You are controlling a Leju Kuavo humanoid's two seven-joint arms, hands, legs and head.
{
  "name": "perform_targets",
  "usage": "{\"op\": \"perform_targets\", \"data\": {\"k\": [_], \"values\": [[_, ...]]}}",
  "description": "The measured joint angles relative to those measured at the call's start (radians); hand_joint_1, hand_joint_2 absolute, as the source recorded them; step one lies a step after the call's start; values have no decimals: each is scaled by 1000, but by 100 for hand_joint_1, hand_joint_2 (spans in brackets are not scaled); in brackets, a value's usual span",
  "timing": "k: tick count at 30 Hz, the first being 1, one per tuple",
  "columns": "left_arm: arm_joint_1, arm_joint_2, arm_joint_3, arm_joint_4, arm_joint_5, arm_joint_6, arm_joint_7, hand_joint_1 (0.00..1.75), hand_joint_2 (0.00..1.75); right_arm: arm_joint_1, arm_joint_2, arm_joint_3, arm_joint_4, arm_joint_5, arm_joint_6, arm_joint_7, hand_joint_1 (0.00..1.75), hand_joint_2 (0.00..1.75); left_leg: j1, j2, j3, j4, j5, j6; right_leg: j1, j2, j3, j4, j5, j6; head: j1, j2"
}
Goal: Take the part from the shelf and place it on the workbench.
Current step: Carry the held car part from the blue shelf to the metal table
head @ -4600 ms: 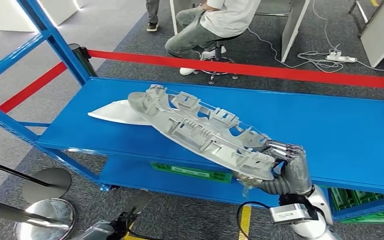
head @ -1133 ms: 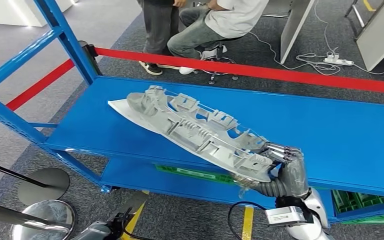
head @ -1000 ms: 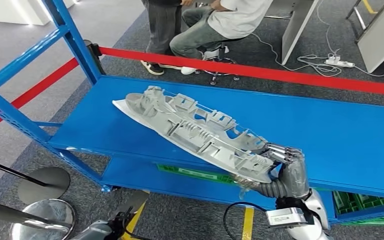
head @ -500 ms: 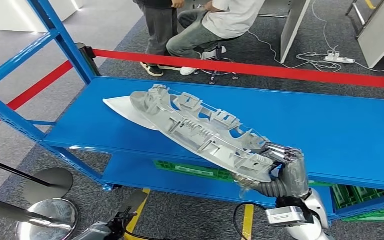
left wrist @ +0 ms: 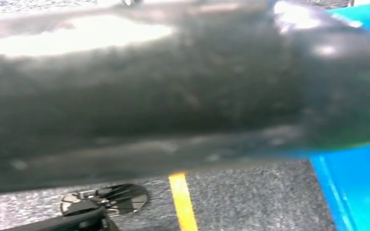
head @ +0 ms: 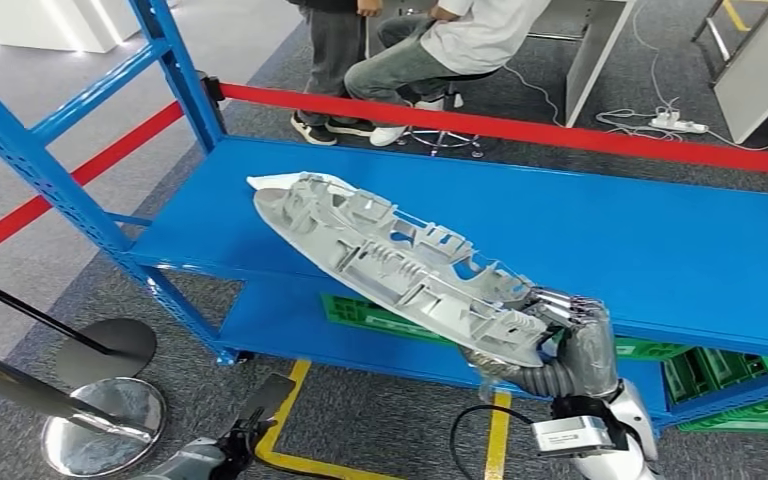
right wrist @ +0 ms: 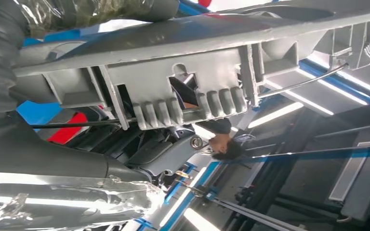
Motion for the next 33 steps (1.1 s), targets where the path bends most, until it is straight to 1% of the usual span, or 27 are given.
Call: {"op": "perform_targets", "data": {"k": [1, 2, 3, 4, 6, 7, 8, 10, 11, 12, 13, 15, 16, 17, 18, 20, 21, 22, 23, 25, 26, 27, 28, 30, 31, 32, 33], "values": [[1, 0, 1, 0, 0, 0, 0, 0, 0, 1, 0, 0, 0, 0, 0, 0, 175, 175, 0, 0, -10, 0, 8, 0, 0, 0, -7, 49, -16, 2, 0, 0], [1, 0, 1, 0, 0, 0, 0, 0, 0, 3, 0, 0, 0, 0, 0, 0, 175, 175, 0, 0, -19, 1, 14, -2, 0, 0, 2, 63, -11, 3, 0, 0], [1, -1, 2, 0, 0, 0, 0, 0, 0, 3, 0, 0, 0, 0, 0, 1, 175, 175, 0, 0, -27, 1, 20, -4, 0, 0, 32, 38, 8, 2, 0, 0], [2, -1, 3, 0, 1, 0, 0, 0, 0, 3, 0, 0, 0, 0, 1, 1, 175, 175, 0, 0, -31, 2, 25, -7, 0, -1, 81, -24, 30, 0, 0, 0], [1, -2, 5, 0, 2, 1, -1, 0, 0, -1, 0, 0, -1, 0, 1, 1, 175, 175, -2, 0, -38, 3, 32, -15, 2, -1, 186, -169, 43, -6, -1, 0], [0, -2, 6, 0, 3, 1, -1, 0, 0, -2, 0, 0, -1, 0, 1, 0, 175, 175, -4, 0, -40, 4, 36, -20, 3, -1, 216, -216, 40, -9, -1, 0], [0, -2, 6, 0, 3, 1, -1, 0, 0, -3, 0, 0, -1, 0, 1, 0, 175, 175, -5, 0, -41, 4, 40, -26, 5, -1, 228, -235, 33, -13, -1, 0], [0, -2, 7, 0, 3, 1, -1, 0, 0, -2, 0, 0, -2, 0, 1, 1, 175, 175, -3, 0, -44, 7, 43, -36, 5, 0, 225, -241, 36, -25, -1, 0], [0, -2, 7, 0, 3, 2, -1, 0, 0, -3, 0, 0, -2, 1, 1, 1, 175, 175, -2, 0, -48, 15, 34, -42, 4, -1, 223, -242, 39, -32, -2, 0], [0, -2, 7, 0, 3, 2, -1, 0, 0, -3, 0, 0, -2, 1, 1, 1, 175, 175, -1, -1, -58, 41, 12, -47, 2, -1, 222, -243, 43, -39, -3, 0], [1, -2, 8, 0, 3, 3, -1, 0, 0, -4, 0, -1, -2, 1, 1, 1, 175, 175, 1, -1, -77, 88, -21, -53, 1, -2, 220, -245, 46, -46, -4, 0], [1, -2, 8, 0, 3, 4, -2, 0, 0, -4, 0, -1, -2, 1, 2, 1, 175, 175, 3, -1, -130, 224, -93, -61, 2, -3, 213, -244, 51, -52, -6, 0], [2, -2, 8, 0, 4, 4, -3, 0, 0, -3, 0, -1, -2, 1, 3, 1, 175, 175, 3, -1, -150, 277, -111, -62, 3, -3, 210, -243, 52, -53, -6, 0], [2, -2, 8, 0, 4, 3, -4, 0, 0, -3, 0, -1, -2, 1, 3, 1, 175, 175, 3, -1, -154, 297, -108, -62, 4, -2, 208, -242, 53, -54, -6, 0], [2, -2, 8, 0, 5, 2, -4, 0, 0, -2, 0, -1, -2, 1, 3, 1, 175, 175, 3, -1, -141, 278, -86, -60, 5, -2, 207, -241, 54, -54, -6, 0], [1, -1, 8, 0, 7, 0, -4, 0, 0, -4, 0, -1, -2, 1, 4, 1, 175, 175, 3, -2, -75, 155, -18, -50, 7, -1, 207, -238, 54, -53, -6, 0], [0, 0, 8, 0, 8, 0, -4, 0, 0, -5, 0, -1, -2, 1, 4, 1, 175, 175, 1, -2, -43, 94, 3, -44, 9, 0, 206, -237, 54, -51, -5, 0], [-1, 1, 8, 0, 8, 0, -4, 0, 0, -6, 0, -1, -2, 1, 4, 1, 175, 175, -1, -3, -22, 50, 14, -39, 10, 0, 204, -236, 55, -48, -5, 0], [-1, 1, 9, 0, 9, -1, -4, 0, 0, -7, 0, -1, -2, 1, 4, 1, 175, 175, -3, -3, -13, 30, 13, -35, 11, 0, 201, -236, 57, -44, -5, 0], [-2, 2, 9, 0, 9, -2, -5, 0, 0, -8, 0, -1, -2, 1, 4, 1, 175, 175, -2, -2, -12, 17, 11, -27, 12, -1, 194, -235, 59, -34, -6, 0], [-3, 2, 9, 0, 9, -3, -5, 0, 0, -9, 0, -1, -2, 1, 4, 1, 175, 175, 0, -1, -13, 11, 11, -22, 12, -1, 188, -229, 52, -29, -5, 0], [-4, 2, 10, 0, 9, -4, -5, 0, 0, -9, 0, 0, -2, 1, 4, 1, 175, 175, 3, 0, -14, 6, 13, -16, 13, -1, 177, -209, 36, -24, -3, 0], [-4, 1, 10, 0, 9, -4, -6, 0, 0, -10, 0, 0, -2, 1, 4, 1, 175, 175, 6, 0, -15, 2, 16, -12, 12, -1, 158, -170, 9, -19, -2, 0], [-4, 1, 10, 0, 9, -5, -6, 0, 0, -10, 0, 1, -2, 1, 4, 1, 175, 175, 4, 1, -21, 2, 20, -6, 10, -1, 99, -36, -57, -13, 0, 0], [-3, 2, 10, 0, 9, -5, -6, 0, 0, -9, 0, 1, -1, 1, 4, 1, 175, 175, 4, 1, -24, 2, 22, -5, 9, -1, 72, 24, -77, -11, 0, 0], [-2, 2, 10, 0, 9, -5, -6, 0, 0, -8, 0, 1, 0, 1, 5, 1, 175, 175, 3, 1, -26, 2, 24, -5, 9, -1, 59, 55, -81, -9, 0, 0], [-2, 2, 10, 0, 9, -5, -6, 0, 0, -8, 0, 1, 1, 0, 5, 2, 175, 175, 3, 1, -27, 2, 26, -5, 8, -1, 66, 44, -64, -9, 0, 0]]}}
